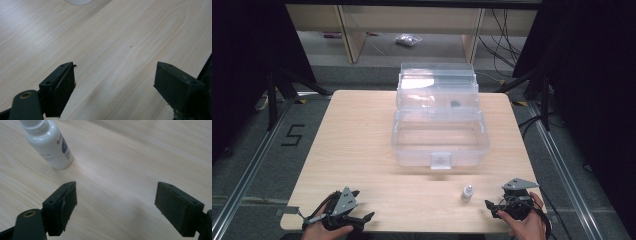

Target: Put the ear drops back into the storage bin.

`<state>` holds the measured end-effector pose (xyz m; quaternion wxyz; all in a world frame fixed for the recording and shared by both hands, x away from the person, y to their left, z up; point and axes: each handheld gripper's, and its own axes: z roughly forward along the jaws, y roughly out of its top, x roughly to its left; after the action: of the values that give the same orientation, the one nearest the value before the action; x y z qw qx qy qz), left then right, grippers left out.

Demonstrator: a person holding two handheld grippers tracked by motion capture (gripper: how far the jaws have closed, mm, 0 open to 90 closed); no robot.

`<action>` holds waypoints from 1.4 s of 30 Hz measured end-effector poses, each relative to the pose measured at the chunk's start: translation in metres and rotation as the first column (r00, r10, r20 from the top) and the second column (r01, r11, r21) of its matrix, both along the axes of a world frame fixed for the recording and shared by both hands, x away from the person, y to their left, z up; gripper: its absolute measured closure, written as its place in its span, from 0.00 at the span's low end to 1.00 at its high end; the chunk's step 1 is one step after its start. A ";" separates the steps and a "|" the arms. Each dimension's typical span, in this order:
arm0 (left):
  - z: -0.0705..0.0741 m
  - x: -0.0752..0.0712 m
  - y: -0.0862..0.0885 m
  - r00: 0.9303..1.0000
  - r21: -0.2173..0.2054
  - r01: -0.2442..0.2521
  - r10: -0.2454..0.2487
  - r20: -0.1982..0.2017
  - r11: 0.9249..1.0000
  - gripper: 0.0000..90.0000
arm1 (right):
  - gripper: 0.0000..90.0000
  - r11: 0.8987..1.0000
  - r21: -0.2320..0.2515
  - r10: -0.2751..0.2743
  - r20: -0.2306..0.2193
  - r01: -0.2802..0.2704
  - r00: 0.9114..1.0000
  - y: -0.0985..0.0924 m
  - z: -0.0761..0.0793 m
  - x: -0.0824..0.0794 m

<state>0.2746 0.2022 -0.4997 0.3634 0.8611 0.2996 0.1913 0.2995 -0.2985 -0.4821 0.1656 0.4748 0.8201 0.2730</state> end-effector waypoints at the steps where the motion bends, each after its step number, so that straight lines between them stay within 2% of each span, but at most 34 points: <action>1: 0.000 0.000 0.000 1.000 0.001 0.000 0.000 0.000 1.000 0.18 | 0.21 1.000 0.005 -0.014 -0.013 0.014 1.000 0.001 0.000 -0.001; 4: 0.000 0.001 0.000 1.000 0.004 -0.001 0.001 0.000 1.000 0.18 | 0.21 1.000 0.004 -0.011 -0.019 0.011 1.000 0.001 0.000 -0.001; 5: 0.000 0.001 0.000 1.000 0.004 0.000 0.000 -0.001 1.000 0.18 | 0.22 1.000 -0.013 0.014 -0.007 -0.014 1.000 0.000 0.000 0.000; 7: 0.000 0.001 0.000 1.000 0.004 0.001 -0.001 -0.001 1.000 0.18 | 0.22 1.000 -0.010 0.012 -0.022 -0.012 1.000 0.001 0.000 0.000; 8: 0.001 0.001 0.001 1.000 0.027 0.006 -0.006 -0.004 1.000 0.18 | 0.22 1.000 -0.008 0.019 -0.026 -0.019 0.999 0.001 0.000 0.001; 9: 0.001 0.001 0.001 1.000 0.027 0.006 -0.006 -0.004 1.000 0.18 | 0.22 1.000 -0.013 0.019 -0.019 -0.019 1.000 0.002 0.000 0.000; 10: 0.001 0.001 0.001 1.000 0.034 0.009 -0.009 -0.004 0.999 0.18 | 0.22 1.000 -0.010 0.015 -0.031 -0.015 0.999 0.002 0.001 0.000; 11: -0.001 0.001 0.000 1.000 0.007 0.002 -0.002 0.001 1.000 0.18 | 0.22 1.000 -0.010 0.015 -0.031 -0.015 0.999 0.002 0.001 0.000; 18: -0.001 0.000 0.000 1.000 0.002 -0.002 0.002 0.001 1.000 0.18 | 0.22 1.000 -0.010 0.021 -0.036 -0.021 0.999 0.005 0.005 -0.001; 19: -0.001 0.001 -0.001 1.000 0.008 0.000 0.000 0.000 1.000 0.18 | 0.22 0.999 -0.026 0.046 -0.022 -0.046 0.999 0.003 0.004 0.000; 20: -0.001 0.001 -0.001 1.000 0.008 0.000 0.000 0.000 1.000 0.18 | 0.22 0.999 -0.026 0.046 -0.022 -0.046 0.999 0.003 0.004 0.000; 23: -0.001 0.001 -0.001 1.000 0.002 -0.007 0.007 -0.002 1.000 0.18 | 0.22 0.999 -0.010 0.047 -0.040 -0.048 0.998 0.005 0.005 0.000; 24: 0.001 0.000 0.000 1.000 0.026 -0.005 0.005 -0.015 1.000 0.18 | 0.22 0.998 -0.013 0.061 -0.033 -0.061 0.998 0.005 0.005 0.000; 25: -0.001 0.000 -0.001 1.000 -0.003 -0.010 0.010 -0.007 1.000 0.18 | 0.22 0.997 -0.021 0.077 -0.028 -0.077 0.997 0.005 0.005 0.001; 26: -0.001 0.000 -0.001 1.000 0.000 -0.010 0.010 -0.007 1.000 0.18 | 0.22 0.998 -0.011 0.067 -0.041 -0.068 0.997 0.006 0.006 0.000; 28: 0.000 0.000 0.000 1.000 0.007 -0.012 0.012 -0.012 1.000 0.18 | 0.22 0.997 -0.013 0.072 -0.036 -0.073 0.997 0.007 0.006 0.000; 32: -0.001 0.000 -0.001 1.000 -0.010 -0.013 0.013 -0.007 1.000 0.18 | 0.22 0.996 -0.010 0.087 -0.038 -0.088 0.995 0.009 0.008 0.001; 33: 0.000 0.000 0.000 1.000 0.019 -0.007 0.008 -0.012 1.000 0.18 | 0.22 0.996 -0.010 0.092 -0.036 -0.092 0.995 0.009 0.008 0.001; 34: 0.001 0.001 0.001 1.000 0.029 -0.004 0.004 -0.011 1.000 0.18 | 0.22 0.995 -0.016 0.098 -0.032 -0.099 0.995 0.009 0.008 0.001; 35: -0.001 0.000 0.000 1.000 0.005 -0.012 0.012 -0.004 1.000 0.18 | 0.22 0.995 -0.013 0.095 -0.034 -0.095 0.995 0.010 0.009 0.000; 36: 0.000 0.001 0.000 1.000 0.020 -0.004 0.004 -0.003 1.000 0.18 | 0.22 0.996 -0.006 0.086 -0.046 -0.086 0.995 0.012 0.010 0.000; 37: 0.001 0.001 0.001 1.000 0.041 0.005 -0.005 -0.005 0.999 0.18 | 0.22 0.994 -0.014 0.104 -0.043 -0.104 0.994 0.012 0.010 0.000; 39: 0.001 0.001 0.001 1.000 0.038 0.002 -0.002 -0.005 0.999 0.18 | 0.22 0.995 -0.014 0.099 -0.060 -0.100 0.993 0.016 0.012 -0.001; 40: 0.000 0.000 -0.001 1.000 0.006 -0.010 0.010 -0.007 1.000 0.18 | 0.22 0.995 -0.011 0.099 -0.067 -0.100 0.993 0.017 0.013 -0.001; 41: -0.001 0.000 -0.001 1.000 -0.008 -0.013 0.013 -0.009 1.000 0.18 | 0.22 0.994 -0.012 0.107 -0.062 -0.108 0.992 0.018 0.014 0.000; 42: 0.000 0.001 0.000 1.000 0.023 -0.003 0.003 -0.007 1.000 0.18 | 0.22 0.992 -0.012 0.123 -0.060 -0.124 0.991 0.018 0.013 0.000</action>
<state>0.2754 0.2026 -0.4994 0.3521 0.8655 0.2998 0.1923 0.2997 -0.2803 -0.4687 0.1279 0.4299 0.8545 0.2622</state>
